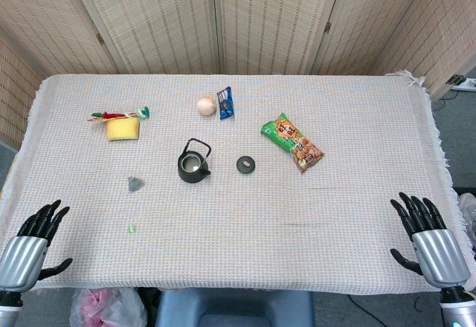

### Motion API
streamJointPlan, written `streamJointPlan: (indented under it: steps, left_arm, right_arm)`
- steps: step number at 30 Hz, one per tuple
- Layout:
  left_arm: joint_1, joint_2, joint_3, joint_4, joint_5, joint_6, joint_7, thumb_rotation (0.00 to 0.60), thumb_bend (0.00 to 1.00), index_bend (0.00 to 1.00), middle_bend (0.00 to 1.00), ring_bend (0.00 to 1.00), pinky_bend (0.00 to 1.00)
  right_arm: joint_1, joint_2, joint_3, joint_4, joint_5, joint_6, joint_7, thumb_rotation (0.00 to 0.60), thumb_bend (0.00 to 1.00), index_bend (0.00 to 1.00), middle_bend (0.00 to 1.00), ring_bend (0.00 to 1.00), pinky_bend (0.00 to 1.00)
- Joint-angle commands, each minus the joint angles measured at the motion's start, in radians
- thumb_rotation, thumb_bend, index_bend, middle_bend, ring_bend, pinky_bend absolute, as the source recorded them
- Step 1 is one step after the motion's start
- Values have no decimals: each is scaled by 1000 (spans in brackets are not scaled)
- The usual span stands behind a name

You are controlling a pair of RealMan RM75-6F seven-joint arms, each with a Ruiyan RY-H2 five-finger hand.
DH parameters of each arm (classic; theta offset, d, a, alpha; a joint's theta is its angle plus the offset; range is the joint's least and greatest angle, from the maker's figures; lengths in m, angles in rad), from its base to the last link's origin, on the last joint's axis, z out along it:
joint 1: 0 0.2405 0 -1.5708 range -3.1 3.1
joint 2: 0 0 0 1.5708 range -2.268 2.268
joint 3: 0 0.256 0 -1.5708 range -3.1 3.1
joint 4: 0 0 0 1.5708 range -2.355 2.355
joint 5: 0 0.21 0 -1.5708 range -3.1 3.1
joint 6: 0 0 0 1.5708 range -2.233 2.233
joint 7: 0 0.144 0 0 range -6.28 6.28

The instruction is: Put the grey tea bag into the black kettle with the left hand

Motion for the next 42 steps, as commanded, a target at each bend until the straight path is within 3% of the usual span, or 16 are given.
streamJointPlan:
  steps: [1, 7, 10, 11, 12, 13, 15, 16, 18, 21, 32, 42]
  left_arm:
    - [0, -1, -1, -2, -6, -8, 5, 600, 175, 0, 0, 0, 175]
    - [-8, -2, 4, -13, 21, -17, 1, 600, 175, 0, 0, 0, 184]
    - [-18, -8, 0, -8, 60, -3, -6, 600, 175, 2, 24, 31, 290]
    - [-21, -14, -6, -6, 66, 3, -3, 600, 175, 12, 111, 107, 373]
    - [-28, -21, -17, -2, 74, 10, 2, 600, 175, 33, 276, 234, 475]
    - [-33, -28, -24, 4, 79, 14, 5, 600, 175, 76, 520, 420, 622]
    - [-69, -47, -47, 20, 111, 13, -52, 600, 175, 221, 911, 777, 897]
    - [-82, -52, -51, 29, 114, 4, -75, 600, 175, 302, 996, 893, 978]
    - [-115, -41, -50, 35, 118, -47, -95, 600, 175, 425, 1000, 977, 1000]
    - [-158, -52, -62, 39, 119, -96, -107, 600, 175, 484, 1000, 991, 1000]
    - [-308, -79, -97, 40, 6, -358, -91, 600, 243, 501, 1000, 992, 1000]
    - [-371, -143, -80, 139, -32, -463, -127, 600, 331, 496, 1000, 992, 1000]
  right_arm:
    - [7, -2, 3, 0, 10, -15, -4, 600, 116, 0, 0, 0, 0]
    - [12, 7, -2, 2, 7, -24, 9, 600, 116, 0, 0, 0, 0]
    - [5, 12, -5, 2, 1, -9, 22, 600, 116, 0, 0, 0, 0]
    - [3, 13, -6, 1, -2, -4, 26, 600, 116, 0, 0, 0, 0]
    - [2, 14, -6, 1, -7, 1, 30, 600, 116, 0, 0, 0, 0]
    - [1, 14, -5, 1, -11, 8, 32, 600, 116, 0, 0, 0, 0]
    - [0, 12, -5, 2, -10, 9, 31, 600, 116, 0, 0, 0, 0]
    - [1, 12, -6, 2, -9, 5, 29, 600, 116, 0, 0, 0, 0]
    - [5, 9, -8, 2, -11, -3, 21, 600, 116, 0, 0, 0, 0]
    - [7, 7, -12, 2, -17, -8, 15, 600, 117, 0, 0, 0, 0]
    - [12, 1, -3, 3, 2, -17, 2, 600, 116, 0, 0, 0, 0]
    - [22, -5, 9, 1, 36, -39, -13, 600, 118, 0, 0, 0, 0]
